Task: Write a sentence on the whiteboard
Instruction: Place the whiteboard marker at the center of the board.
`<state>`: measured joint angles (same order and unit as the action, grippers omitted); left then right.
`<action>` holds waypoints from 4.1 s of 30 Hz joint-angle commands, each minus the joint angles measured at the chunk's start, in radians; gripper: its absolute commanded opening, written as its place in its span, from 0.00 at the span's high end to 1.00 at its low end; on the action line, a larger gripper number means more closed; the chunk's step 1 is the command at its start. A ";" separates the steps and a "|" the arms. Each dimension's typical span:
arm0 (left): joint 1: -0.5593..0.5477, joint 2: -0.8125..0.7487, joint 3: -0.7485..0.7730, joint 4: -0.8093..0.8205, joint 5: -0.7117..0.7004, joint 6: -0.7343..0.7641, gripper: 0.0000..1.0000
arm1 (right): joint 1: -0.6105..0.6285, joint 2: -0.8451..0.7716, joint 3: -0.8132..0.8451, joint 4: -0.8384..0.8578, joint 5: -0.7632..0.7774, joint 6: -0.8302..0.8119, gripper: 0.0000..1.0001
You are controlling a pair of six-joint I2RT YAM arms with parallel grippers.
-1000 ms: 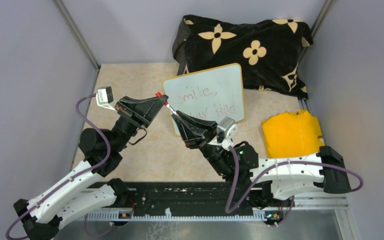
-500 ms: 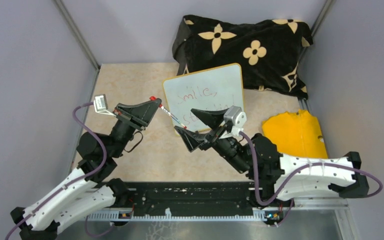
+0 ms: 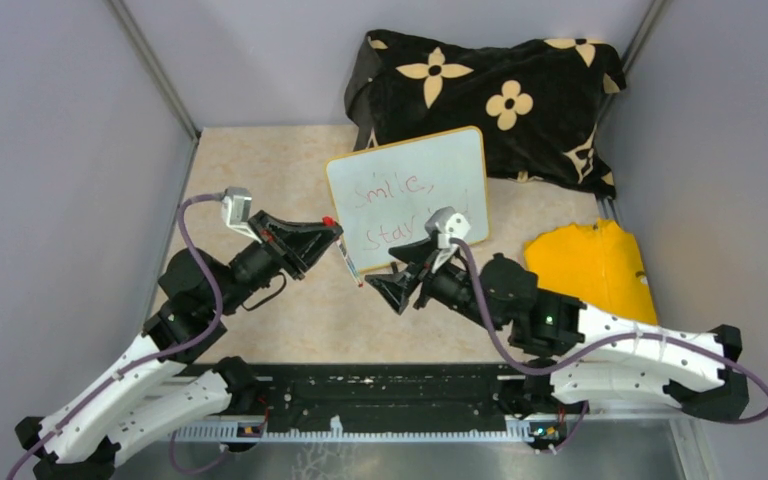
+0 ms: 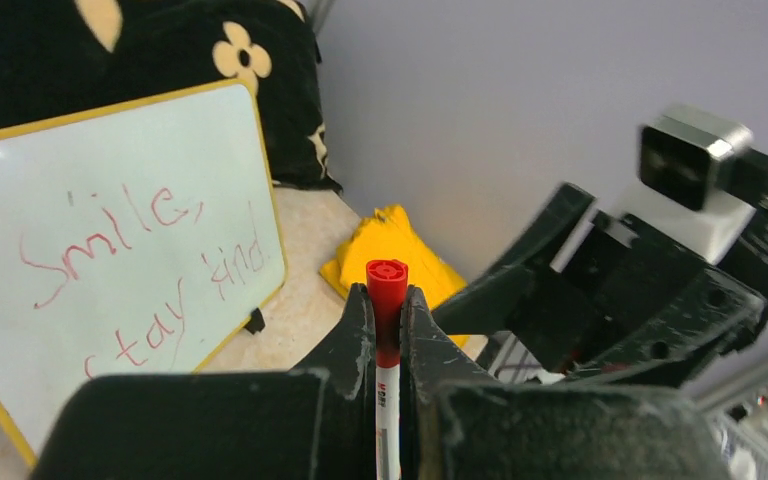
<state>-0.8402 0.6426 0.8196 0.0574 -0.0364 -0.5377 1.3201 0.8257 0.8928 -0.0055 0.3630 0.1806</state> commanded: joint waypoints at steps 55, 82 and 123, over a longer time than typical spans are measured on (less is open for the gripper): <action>-0.001 0.083 -0.013 -0.165 0.078 -0.005 1.00 | -0.168 0.080 -0.127 0.148 -0.301 0.217 0.60; 0.578 0.923 0.214 -0.653 -0.105 0.231 1.00 | -0.221 -0.024 -0.266 -0.166 0.231 0.288 0.34; 0.593 1.199 0.230 -0.551 -0.096 0.263 0.88 | -0.222 -0.148 -0.247 -0.197 0.275 0.218 0.38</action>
<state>-0.2543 1.7580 1.0737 -0.5083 -0.1402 -0.2874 1.1084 0.6991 0.6044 -0.2123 0.6277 0.3862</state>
